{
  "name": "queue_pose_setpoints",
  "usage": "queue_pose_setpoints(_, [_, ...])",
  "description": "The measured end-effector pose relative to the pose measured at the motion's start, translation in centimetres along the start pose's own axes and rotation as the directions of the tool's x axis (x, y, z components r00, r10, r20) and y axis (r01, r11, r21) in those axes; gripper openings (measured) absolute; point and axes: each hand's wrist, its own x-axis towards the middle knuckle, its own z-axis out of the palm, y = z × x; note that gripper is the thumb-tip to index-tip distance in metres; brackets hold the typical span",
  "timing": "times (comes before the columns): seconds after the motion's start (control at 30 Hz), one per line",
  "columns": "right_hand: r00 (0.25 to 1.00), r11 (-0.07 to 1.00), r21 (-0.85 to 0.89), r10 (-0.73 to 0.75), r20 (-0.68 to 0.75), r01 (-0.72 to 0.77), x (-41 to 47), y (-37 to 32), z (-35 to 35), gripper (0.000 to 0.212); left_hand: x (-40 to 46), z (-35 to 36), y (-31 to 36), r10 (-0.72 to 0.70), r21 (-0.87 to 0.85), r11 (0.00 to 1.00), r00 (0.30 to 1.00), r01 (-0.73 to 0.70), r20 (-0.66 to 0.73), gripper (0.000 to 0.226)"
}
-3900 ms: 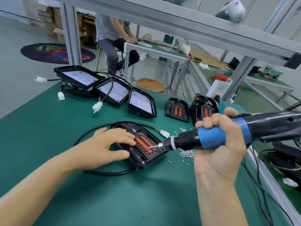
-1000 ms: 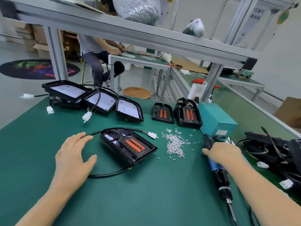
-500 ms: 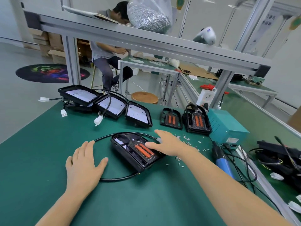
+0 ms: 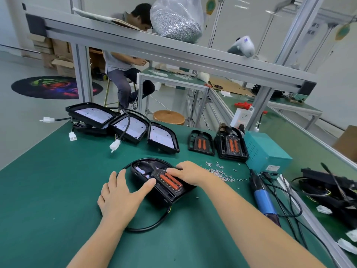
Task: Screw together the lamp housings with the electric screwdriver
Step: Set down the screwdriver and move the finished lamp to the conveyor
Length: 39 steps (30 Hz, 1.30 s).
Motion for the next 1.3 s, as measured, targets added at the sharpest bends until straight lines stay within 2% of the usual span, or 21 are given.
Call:
queue_pose_setpoints(0.17, [0.998, 0.996, 0.083, 0.046, -0.032, -0.043, -0.8, -0.7, 0.7, 0.049, -0.1, 0.7, 0.8, -0.011, -0.091, 0.996, 0.999, 0.006, -0.053, 0.089])
queue_pose_setpoints(0.3, [0.993, 0.932, 0.350, 0.114, -0.038, -0.094, -1.3, -0.3, 1.4, 0.045, 0.0, 1.1, 0.5, -0.004, -0.097, 0.995, 0.999, -0.001, -0.049, 0.073])
queue_pose_setpoints(0.5, [0.995, 0.905, 0.426, 0.048, -0.083, -0.008, -1.8, -0.7, 1.9, 0.021, -0.1, 1.5, 0.3, 0.001, 0.002, 1.000, 0.998, -0.001, -0.059, 0.061])
queue_pose_setpoints(0.67, [0.998, 0.860, 0.507, -0.068, 0.003, 0.057, -4.1, -0.2, 1.6, 0.030, -0.3, 1.6, 0.0, 0.042, 0.038, 0.999, 0.996, -0.039, -0.080, 0.045])
queue_pose_setpoints(0.73, [0.994, 0.843, 0.526, -0.103, -0.043, 0.110, -5.2, 0.0, 1.7, 0.032, 0.1, 1.6, -0.2, 0.054, 0.023, 0.998, 0.996, -0.052, -0.073, 0.044])
queue_pose_setpoints(0.83, [0.974, 0.778, 0.596, -0.086, -0.211, 0.198, -6.5, 0.3, 2.5, 0.028, 0.6, 0.9, -0.1, 0.075, -0.191, 0.978, 0.997, -0.080, -0.034, 0.057])
queue_pose_setpoints(0.97, [0.914, 0.684, 0.666, -0.003, -0.405, 0.297, -7.9, 0.8, 3.1, 0.033, 1.2, -0.6, 0.4, 0.101, -0.404, 0.911, 0.995, -0.085, 0.019, 0.073])
queue_pose_setpoints(1.03, [0.884, 0.647, 0.687, 0.042, -0.466, 0.331, -8.4, 1.0, 3.3, 0.035, 1.6, -1.2, 0.7, 0.101, -0.536, 0.843, 0.991, -0.035, 0.094, 0.059])
queue_pose_setpoints(1.13, [0.836, 0.585, 0.723, 0.131, -0.532, 0.368, -8.9, 1.3, 3.9, 0.037, 1.6, -2.0, 0.6, 0.144, -0.744, 0.658, 0.949, 0.121, 0.282, 0.036])
queue_pose_setpoints(1.23, [0.792, 0.479, 0.772, 0.223, -0.568, 0.419, -9.3, 1.4, 4.6, 0.037, 0.4, -2.2, 0.4, 0.241, -0.860, 0.452, 0.896, 0.237, 0.373, 0.039])
queue_pose_setpoints(1.3, [0.759, 0.420, 0.786, 0.281, -0.588, 0.454, -9.6, 1.3, 5.1, 0.035, -0.6, -1.4, 0.4, 0.287, -0.882, 0.387, 0.875, 0.268, 0.391, 0.040])
